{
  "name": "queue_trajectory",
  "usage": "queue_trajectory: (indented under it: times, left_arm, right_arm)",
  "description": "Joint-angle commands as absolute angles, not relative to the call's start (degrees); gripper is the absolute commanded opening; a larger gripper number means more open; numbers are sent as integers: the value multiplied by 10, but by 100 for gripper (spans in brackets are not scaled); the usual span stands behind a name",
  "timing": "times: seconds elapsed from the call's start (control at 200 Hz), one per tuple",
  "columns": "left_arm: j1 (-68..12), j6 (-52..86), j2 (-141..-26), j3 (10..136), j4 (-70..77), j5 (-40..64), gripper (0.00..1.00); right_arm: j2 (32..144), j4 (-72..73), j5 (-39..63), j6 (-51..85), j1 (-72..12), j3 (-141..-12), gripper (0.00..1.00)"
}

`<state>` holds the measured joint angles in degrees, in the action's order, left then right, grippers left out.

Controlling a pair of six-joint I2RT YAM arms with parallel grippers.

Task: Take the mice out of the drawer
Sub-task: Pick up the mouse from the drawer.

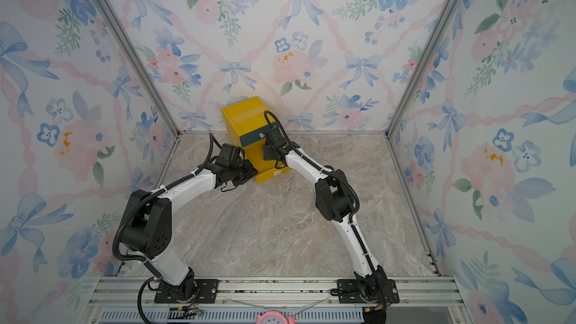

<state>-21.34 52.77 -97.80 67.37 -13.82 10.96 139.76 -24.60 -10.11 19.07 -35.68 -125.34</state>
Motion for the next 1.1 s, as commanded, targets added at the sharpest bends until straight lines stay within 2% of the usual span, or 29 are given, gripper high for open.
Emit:
queue_trajectory:
  times: [0.0,0.295,0.885,1.095]
  left_arm:
    - [-209,528,-992,680,-150,113,29]
    - [-209,529,-995,680,-149,114,28]
    - [-208,531,-996,688,-150,111,29]
    - [-208,531,-993,687,-150,109,29]
  right_arm:
    - [1417,-230,-95,184,-354,-1265,66]
    - [1413,-234,-94,158,-357,-1273,56]
    - [1254,-221,-48,149,-361,-1125,55]
    - [1152,-219,-29,146,-362,-1021,55]
